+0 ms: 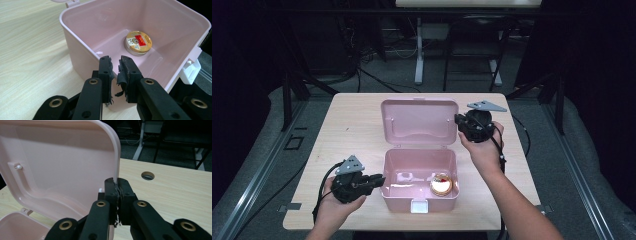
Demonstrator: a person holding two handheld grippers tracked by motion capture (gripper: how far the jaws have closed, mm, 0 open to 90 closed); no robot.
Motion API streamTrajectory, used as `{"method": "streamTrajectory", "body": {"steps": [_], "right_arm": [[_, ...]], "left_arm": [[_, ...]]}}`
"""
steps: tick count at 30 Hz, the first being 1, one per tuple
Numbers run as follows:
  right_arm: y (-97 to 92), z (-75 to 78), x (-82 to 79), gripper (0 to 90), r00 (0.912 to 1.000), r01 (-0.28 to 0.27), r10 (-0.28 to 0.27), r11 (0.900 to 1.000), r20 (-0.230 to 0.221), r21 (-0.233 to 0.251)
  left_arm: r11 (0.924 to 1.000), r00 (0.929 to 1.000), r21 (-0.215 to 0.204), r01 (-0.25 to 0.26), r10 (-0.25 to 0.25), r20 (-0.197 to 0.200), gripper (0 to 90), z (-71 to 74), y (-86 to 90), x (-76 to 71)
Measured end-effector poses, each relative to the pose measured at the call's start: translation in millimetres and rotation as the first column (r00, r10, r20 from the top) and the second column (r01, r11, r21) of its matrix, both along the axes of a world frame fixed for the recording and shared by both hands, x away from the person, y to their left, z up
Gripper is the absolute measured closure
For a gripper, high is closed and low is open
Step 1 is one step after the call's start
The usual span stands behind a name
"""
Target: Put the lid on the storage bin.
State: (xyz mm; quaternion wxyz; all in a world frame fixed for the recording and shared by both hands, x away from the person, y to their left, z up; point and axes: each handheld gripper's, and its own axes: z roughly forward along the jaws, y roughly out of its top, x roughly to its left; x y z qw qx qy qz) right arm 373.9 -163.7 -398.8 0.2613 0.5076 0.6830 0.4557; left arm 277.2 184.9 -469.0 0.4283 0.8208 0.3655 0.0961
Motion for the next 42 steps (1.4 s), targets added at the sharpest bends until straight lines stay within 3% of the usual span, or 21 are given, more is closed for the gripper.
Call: {"method": "streamTrajectory", "body": {"steps": [6, 13, 31, 42], "right_arm": [[-1.7, -1.0, -7.0, 87.6, 0.9998, -0.009, 0.008, 0.9998, 0.019, 0.017], [-1.2, -2.5, -12.6, 87.7, 0.9988, -0.010, 0.010, 0.9999, 0.047, 0.003], [-0.9, -3.4, -8.5, 87.8, 0.9991, -0.002, 0.001, 1.0000, 0.042, 0.003], [-1.2, -4.9, -8.0, 87.8, 0.9988, 0.002, -0.002, 0.9999, 0.050, 0.012]], "left_arm": [[1.0000, 1.0000, -0.002, -0.006, 0.006, 0.001, 79.3, -0.2, -0.2, -0.5], [1.0000, 1.0000, -0.007, 0.000, 0.000, -0.006, 79.2, -0.1, 1.3, 1.0], [0.9999, 1.0000, 0.015, -0.001, 0.001, -0.001, 78.9, 1.7, -0.6, 0.3], [0.9998, 1.0000, -0.021, -0.007, 0.007, 0.004, 69.3, 5.7, -1.8, 6.0]]}}
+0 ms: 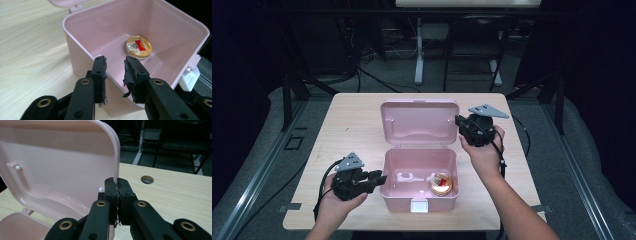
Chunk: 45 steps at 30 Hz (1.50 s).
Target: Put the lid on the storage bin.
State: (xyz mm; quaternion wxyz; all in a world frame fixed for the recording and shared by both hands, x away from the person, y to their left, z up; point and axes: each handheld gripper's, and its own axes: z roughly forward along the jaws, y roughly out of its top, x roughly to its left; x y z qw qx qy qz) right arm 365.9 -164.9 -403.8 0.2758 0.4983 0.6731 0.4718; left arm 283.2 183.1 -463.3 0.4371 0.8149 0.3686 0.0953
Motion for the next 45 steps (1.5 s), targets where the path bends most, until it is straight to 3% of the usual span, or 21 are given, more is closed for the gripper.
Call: {"method": "streamTrajectory", "body": {"steps": [4, 9, 21, 35, 45], "right_arm": [[-0.6, -0.2, -0.1, 87.7, 1.0000, -0.004, 0.004, 1.0000, 0.000, 0.003], [-1.2, -0.7, -0.4, 87.7, 1.0000, -0.009, 0.009, 0.9999, 0.003, 0.006], [-2.1, -1.5, 0.0, 87.6, 0.9999, -0.012, 0.012, 0.9998, 0.007, 0.014], [-1.9, -1.6, -0.7, 87.6, 0.9999, -0.013, 0.013, 0.9999, 0.009, 0.012], [-1.7, -1.6, -0.8, 87.6, 0.9999, -0.013, 0.012, 0.9999, 0.010, 0.012]], "left_arm": [[0.9999, 0.9998, -0.005, -0.011, 0.011, 0.018, 67.7, 3.9, -1.8, 4.1], [0.9999, 0.9999, -0.011, -0.011, 0.011, 0.012, 67.3, 9.6, -2.9, 12.1], [0.9983, 0.9952, -0.008, -0.058, 0.059, 0.078, 64.8, 25.9, -4.3, 27.2], [0.9911, 0.9818, -0.050, -0.123, 0.129, 0.139, 62.4, 44.5, -4.2, 50.3], [0.9805, 0.9636, -0.094, -0.173, 0.188, 0.190, 63.3, 61.7, -5.2, 63.9]]}}
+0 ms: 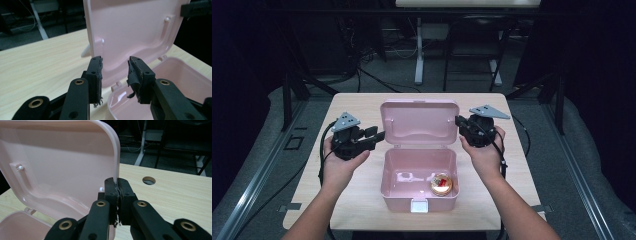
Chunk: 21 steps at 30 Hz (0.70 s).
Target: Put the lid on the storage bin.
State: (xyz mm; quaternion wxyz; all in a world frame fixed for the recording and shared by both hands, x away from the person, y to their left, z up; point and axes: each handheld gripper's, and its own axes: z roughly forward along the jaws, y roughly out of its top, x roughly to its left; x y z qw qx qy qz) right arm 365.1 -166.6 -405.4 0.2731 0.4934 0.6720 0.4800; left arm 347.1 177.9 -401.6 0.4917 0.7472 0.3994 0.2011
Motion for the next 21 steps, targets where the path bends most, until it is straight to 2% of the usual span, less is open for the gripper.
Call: {"method": "streamTrajectory", "body": {"steps": [2, 5, 8, 16, 21], "right_arm": [[0.0, -0.1, 0.1, 87.7, 1.0000, 0.001, -0.001, 1.0000, 0.000, 0.000], [0.2, 0.0, -0.2, 87.6, 1.0000, 0.001, -0.001, 1.0000, 0.000, -0.001], [0.1, -0.2, -0.4, 87.6, 1.0000, 0.002, -0.002, 1.0000, -0.002, 0.002], [-0.7, -0.3, -1.6, 87.6, 1.0000, -0.005, 0.005, 1.0000, 0.004, -0.002], [-0.8, -0.4, -2.4, 87.6, 1.0000, -0.008, 0.008, 1.0000, 0.004, -0.001]], "left_arm": [[0.9998, 0.9999, -0.015, -0.013, 0.013, 0.000, 63.7, 3.1, 0.1, 2.9], [0.9990, 0.9988, -0.014, -0.042, 0.042, 0.024, 63.5, 6.6, -0.3, 7.9], [0.9983, 0.9981, -0.024, -0.053, 0.054, 0.029, 63.2, 10.6, -0.9, 13.5], [0.9957, 0.9927, 0.007, -0.092, 0.091, 0.079, 64.0, 17.4, -9.0, 20.6], [0.9927, 0.9888, -0.018, -0.119, 0.120, 0.089, 66.6, 19.8, -7.9, 26.2]]}}
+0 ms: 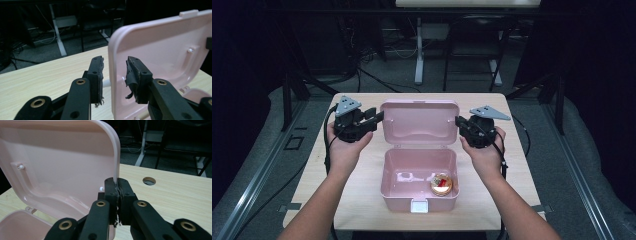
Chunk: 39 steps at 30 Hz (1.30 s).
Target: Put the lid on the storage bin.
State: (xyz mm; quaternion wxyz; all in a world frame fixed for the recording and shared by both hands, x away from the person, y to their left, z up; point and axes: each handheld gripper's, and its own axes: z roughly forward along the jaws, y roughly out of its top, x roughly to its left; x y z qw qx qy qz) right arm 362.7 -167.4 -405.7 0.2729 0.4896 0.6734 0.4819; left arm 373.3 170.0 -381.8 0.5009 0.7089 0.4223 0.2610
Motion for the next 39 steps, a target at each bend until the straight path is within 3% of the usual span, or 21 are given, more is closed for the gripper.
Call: {"method": "streamTrajectory", "body": {"steps": [10, 14, 29, 39], "right_arm": [[-0.2, -0.6, -0.2, 87.6, 1.0000, -0.001, 0.001, 1.0000, 0.005, 0.001], [-0.1, -0.8, -0.6, 87.5, 1.0000, -0.001, 0.001, 1.0000, 0.007, 0.001], [-2.8, 0.3, 1.3, 83.7, 0.9998, -0.015, 0.015, 0.9995, -0.015, 0.027], [-2.2, 17.2, 3.4, 84.5, 0.9998, -0.008, 0.007, 0.9996, 0.021, 0.028]], "left_arm": [[0.9997, 1.0000, -0.023, -0.005, 0.005, 0.001, 80.5, 0.0, -4.0, 3.9], [0.9999, 0.9999, -0.009, -0.011, 0.011, 0.006, 85.8, 0.5, -5.9, 3.5], [0.9999, 0.9999, -0.003, -0.011, 0.011, 0.013, 87.4, 1.2, -7.0, -1.6], [1.0000, 0.9999, -0.003, -0.008, 0.008, 0.014, 87.4, 1.6, -6.4, -2.8]]}}
